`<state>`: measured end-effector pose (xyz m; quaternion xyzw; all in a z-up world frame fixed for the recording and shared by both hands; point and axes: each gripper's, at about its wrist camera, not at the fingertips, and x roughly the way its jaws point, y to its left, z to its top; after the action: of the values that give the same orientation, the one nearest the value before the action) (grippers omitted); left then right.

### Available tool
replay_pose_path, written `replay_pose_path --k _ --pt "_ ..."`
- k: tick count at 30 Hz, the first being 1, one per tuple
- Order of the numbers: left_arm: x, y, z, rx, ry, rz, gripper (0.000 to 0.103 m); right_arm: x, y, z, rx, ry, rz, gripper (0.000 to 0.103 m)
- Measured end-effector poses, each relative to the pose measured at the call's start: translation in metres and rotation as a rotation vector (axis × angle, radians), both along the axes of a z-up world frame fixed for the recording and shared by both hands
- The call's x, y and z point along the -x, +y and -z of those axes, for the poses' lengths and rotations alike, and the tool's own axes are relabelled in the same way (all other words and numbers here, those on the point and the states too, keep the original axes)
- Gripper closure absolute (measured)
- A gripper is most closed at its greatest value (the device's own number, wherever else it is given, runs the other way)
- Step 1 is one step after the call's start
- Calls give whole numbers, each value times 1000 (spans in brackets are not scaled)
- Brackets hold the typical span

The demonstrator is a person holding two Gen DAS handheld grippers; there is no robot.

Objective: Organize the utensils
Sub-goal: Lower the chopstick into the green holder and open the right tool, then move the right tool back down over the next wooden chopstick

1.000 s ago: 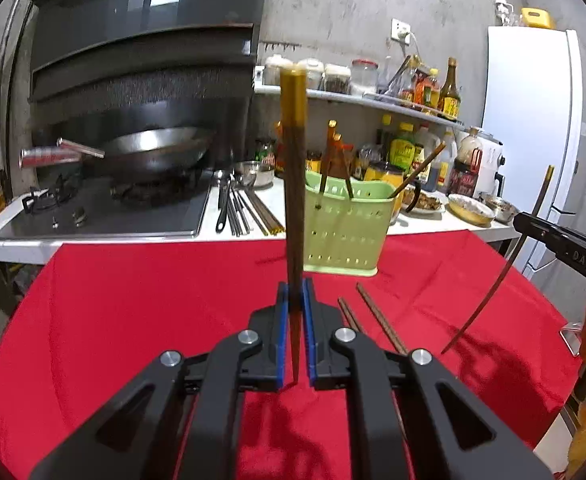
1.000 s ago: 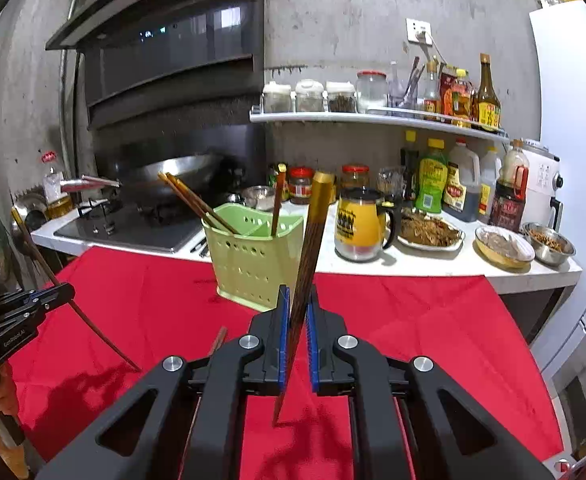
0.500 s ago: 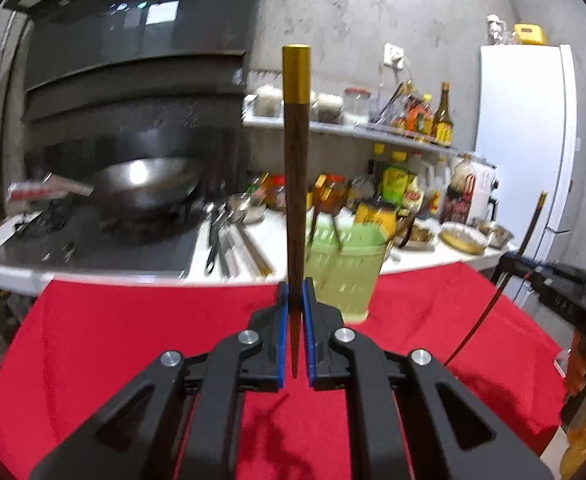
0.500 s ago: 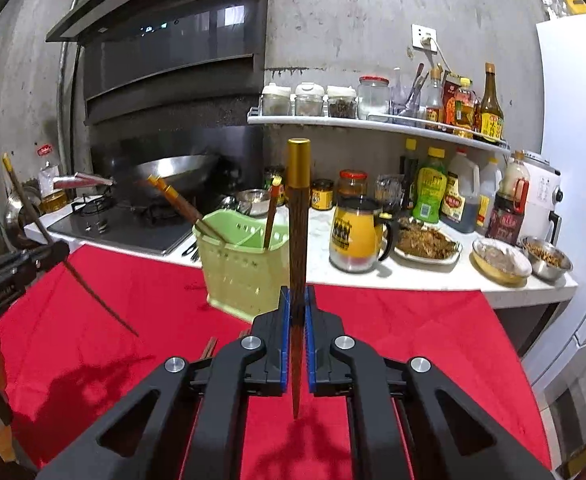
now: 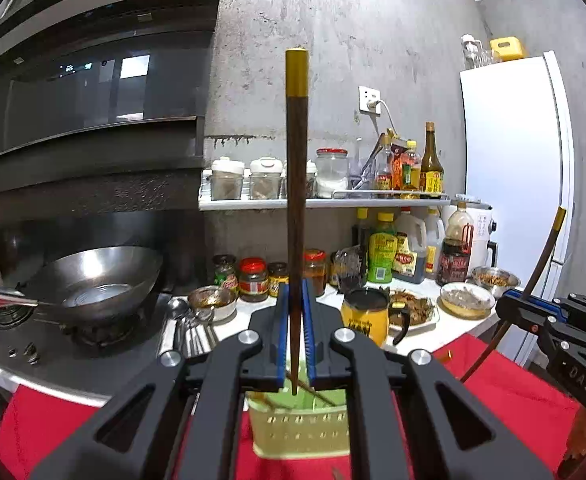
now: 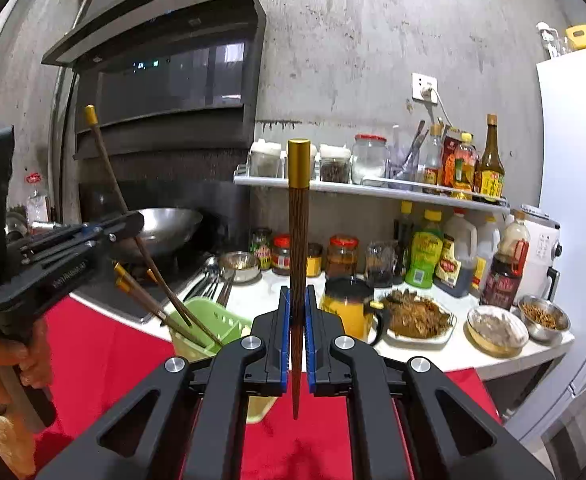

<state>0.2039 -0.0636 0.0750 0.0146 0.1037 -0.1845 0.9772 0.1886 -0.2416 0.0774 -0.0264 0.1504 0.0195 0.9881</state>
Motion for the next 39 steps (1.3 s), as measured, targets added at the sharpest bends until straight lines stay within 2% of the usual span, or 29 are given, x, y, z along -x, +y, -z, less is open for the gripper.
replay_pose_path --k 10,13,17,18,20,21,22,23,30,33,36,39 --pt "-30 1 33 -17 92 10 97 -40 7 -32 -96 -113 -65 96" --pt "-32 2 38 -22 97 12 97 -56 15 -23 -98 -84 -80 96" --pt "-33 3 37 -23 100 26 97 -76 20 6 -101 10 -82 96" --pt "-34 3 37 -24 105 28 96 -79 19 12 -106 31 -80 94" --pt "-35 4 34 -21 109 38 94 -79 15 17 -119 47 -76 80" --pt "-34 4 32 -19 105 37 86 -76 12 16 -123 43 -73 65" --pt "-31 5 27 -18 95 31 79 -71 8 12 -125 32 -62 60" --pt "-28 6 24 -13 86 34 69 -68 7 9 -127 26 -59 60" --pt "10 28 -13 34 17 5 68 -14 -14 -22 -112 -32 -17 60" --pt "33 41 -19 41 23 -40 65 16 -19 -22 -86 -29 -7 60" --pt "58 54 -9 13 62 -91 65 41 -21 -9 -75 7 -6 60" --pt "87 66 23 -19 124 -137 65 65 -20 20 -71 70 -12 59"
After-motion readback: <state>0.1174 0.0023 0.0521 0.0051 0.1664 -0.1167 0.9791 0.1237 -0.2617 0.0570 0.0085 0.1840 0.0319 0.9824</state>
